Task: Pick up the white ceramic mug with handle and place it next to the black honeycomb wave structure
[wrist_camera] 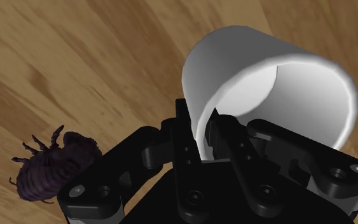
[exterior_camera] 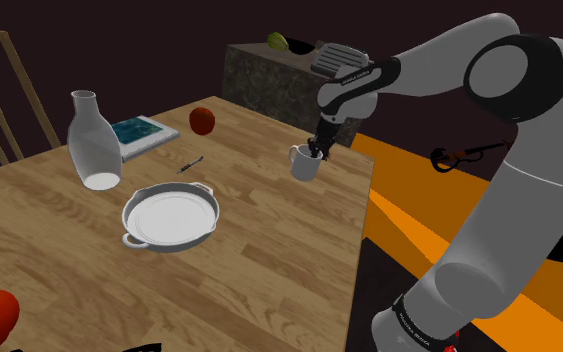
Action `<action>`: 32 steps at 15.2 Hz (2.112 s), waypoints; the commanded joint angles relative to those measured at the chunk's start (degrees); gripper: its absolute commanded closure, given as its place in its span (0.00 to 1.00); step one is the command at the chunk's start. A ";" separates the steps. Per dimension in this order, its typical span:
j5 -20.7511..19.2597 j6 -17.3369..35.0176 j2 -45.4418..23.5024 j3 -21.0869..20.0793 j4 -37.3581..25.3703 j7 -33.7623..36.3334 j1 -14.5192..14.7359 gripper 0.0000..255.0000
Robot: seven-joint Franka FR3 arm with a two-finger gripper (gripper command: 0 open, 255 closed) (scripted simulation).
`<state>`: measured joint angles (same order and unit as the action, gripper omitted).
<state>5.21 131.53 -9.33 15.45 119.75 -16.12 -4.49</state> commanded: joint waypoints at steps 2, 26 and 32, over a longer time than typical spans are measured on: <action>-0.55 -1.92 1.23 0.09 -0.78 0.48 0.14 1.00; -3.15 -19.36 7.57 0.30 -12.18 2.56 0.46 1.00; -3.92 -22.48 9.90 -0.21 -13.09 3.98 1.05 1.00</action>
<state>1.64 109.27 -0.51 15.52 105.88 -12.87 -3.77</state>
